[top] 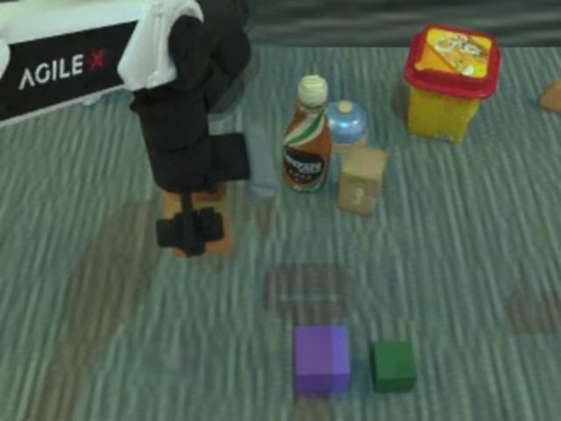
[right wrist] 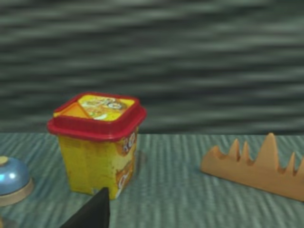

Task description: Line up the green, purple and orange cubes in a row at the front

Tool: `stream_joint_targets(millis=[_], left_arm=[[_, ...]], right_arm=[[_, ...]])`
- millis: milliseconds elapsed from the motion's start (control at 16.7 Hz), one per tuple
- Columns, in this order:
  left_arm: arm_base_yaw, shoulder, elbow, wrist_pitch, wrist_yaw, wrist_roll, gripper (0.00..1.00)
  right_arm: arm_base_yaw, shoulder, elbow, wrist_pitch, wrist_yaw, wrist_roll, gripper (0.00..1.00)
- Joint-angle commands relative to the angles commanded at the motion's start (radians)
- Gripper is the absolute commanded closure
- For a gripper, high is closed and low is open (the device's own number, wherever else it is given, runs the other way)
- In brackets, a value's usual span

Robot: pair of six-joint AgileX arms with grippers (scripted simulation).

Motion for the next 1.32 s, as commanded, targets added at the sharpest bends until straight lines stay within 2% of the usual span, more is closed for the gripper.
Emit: stream_joint_targets(millis=[240, 480, 900, 1320], left_arm=[[-0.116, -0.203, -0.304, 0.075, 0.0, -0.043, 1.0], [-0.193, -0.333, -0.453, 0.126, -0.001, -0.068, 1.0], [-0.197, -0.332, -0.472, 0.145, -0.001, -0.067, 1.0], [-0.207, -0.22, -0.594, 0.385, 0.0, -0.077, 1.0]], right_arm=[[0.0, 0.0, 0.0, 0.0, 0.0, 0.0, 0.0], [0.0, 0.0, 0.0, 0.0, 0.0, 0.0, 0.0], [0.0, 0.0, 0.0, 0.0, 0.0, 0.0, 0.0], [0.0, 0.0, 0.0, 0.0, 0.0, 0.0, 0.0]])
